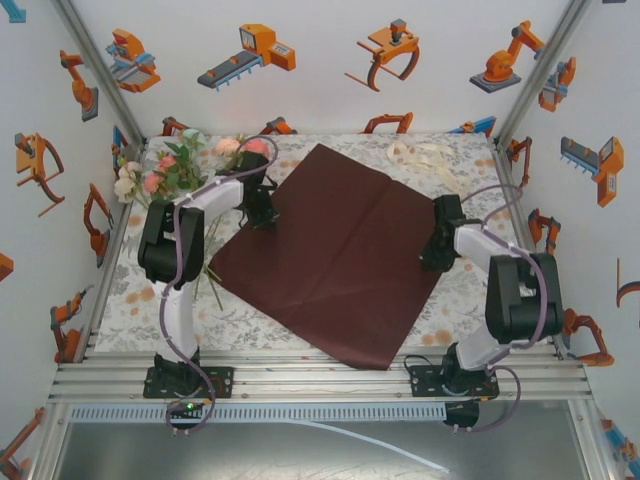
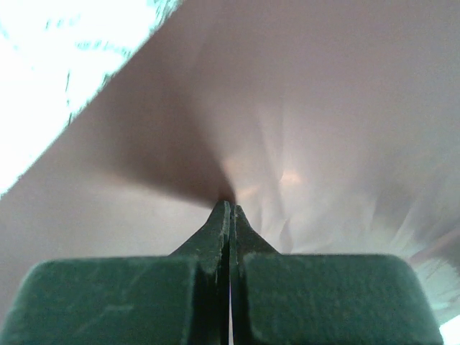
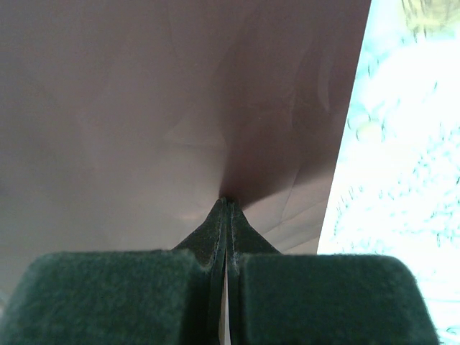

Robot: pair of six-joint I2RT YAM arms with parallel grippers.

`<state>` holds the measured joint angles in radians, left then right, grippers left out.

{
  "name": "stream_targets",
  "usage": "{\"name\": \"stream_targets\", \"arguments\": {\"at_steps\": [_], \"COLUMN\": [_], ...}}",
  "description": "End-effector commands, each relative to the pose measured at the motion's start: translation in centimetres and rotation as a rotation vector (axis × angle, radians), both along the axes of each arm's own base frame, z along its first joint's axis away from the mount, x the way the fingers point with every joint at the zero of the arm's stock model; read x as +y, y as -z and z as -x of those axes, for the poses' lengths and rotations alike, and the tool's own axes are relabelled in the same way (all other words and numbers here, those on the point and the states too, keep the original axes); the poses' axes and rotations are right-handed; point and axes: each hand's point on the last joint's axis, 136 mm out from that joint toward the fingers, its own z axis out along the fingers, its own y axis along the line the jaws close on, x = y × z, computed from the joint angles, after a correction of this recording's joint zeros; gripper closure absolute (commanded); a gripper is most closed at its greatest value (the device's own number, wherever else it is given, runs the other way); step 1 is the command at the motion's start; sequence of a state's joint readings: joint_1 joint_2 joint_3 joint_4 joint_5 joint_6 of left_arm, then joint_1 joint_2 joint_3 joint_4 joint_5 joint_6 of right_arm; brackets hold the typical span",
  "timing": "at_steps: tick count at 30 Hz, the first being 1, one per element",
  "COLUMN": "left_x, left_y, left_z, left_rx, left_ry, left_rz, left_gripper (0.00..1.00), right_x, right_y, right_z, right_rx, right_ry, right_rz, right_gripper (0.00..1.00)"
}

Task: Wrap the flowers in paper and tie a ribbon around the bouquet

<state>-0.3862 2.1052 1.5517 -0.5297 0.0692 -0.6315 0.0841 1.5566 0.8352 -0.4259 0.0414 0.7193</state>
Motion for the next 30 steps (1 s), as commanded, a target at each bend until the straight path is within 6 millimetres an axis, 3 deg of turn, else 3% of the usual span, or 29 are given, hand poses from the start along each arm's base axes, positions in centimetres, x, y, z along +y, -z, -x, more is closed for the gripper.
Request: {"name": "stream_targets", "arguments": {"at_steps": [1,5,9,13,18,24,30], "left_x": [-1.5,-2.0,0.8,4.7,6.7,6.4,5.5], "left_y": [-1.9,-3.8,-4.7,-4.1,-2.1,0.0,1.3], "left_z": [-2.4,-3.0,0.7,5.9,9.6,9.4,7.7], "left_rx": [-0.072,-0.096,-0.010,0.063,0.126,0.145,0.155], "left_ry": [0.069,0.069,-0.017,-0.106,-0.140,-0.137,-0.130], "left_rz": [0.023,0.042,-0.053,-0.142,-0.167,-0.153,-0.133], "left_gripper": [1.00,0.99,0.99,1.00,1.00,1.00,1.00], "right_x": [0.8,1.2,1.5,2.4,2.7,2.3,0.0], "right_y": [-0.9,-4.0,-6.3,-6.1,-4.8,-2.8,-1.0], "right_z": [0.1,-1.5,-4.7,-7.7,-10.3,-11.6,-10.6], "right_rx": [-0.051,-0.120,-0.225,-0.247,-0.231,-0.188,-0.113], "right_ry": [0.013,-0.008,-0.030,-0.052,-0.070,-0.058,0.050], "right_rz": [-0.065,-0.080,-0.079,-0.113,-0.109,-0.084,-0.060], "right_gripper": [1.00,0.99,0.99,1.00,1.00,1.00,1.00]}}
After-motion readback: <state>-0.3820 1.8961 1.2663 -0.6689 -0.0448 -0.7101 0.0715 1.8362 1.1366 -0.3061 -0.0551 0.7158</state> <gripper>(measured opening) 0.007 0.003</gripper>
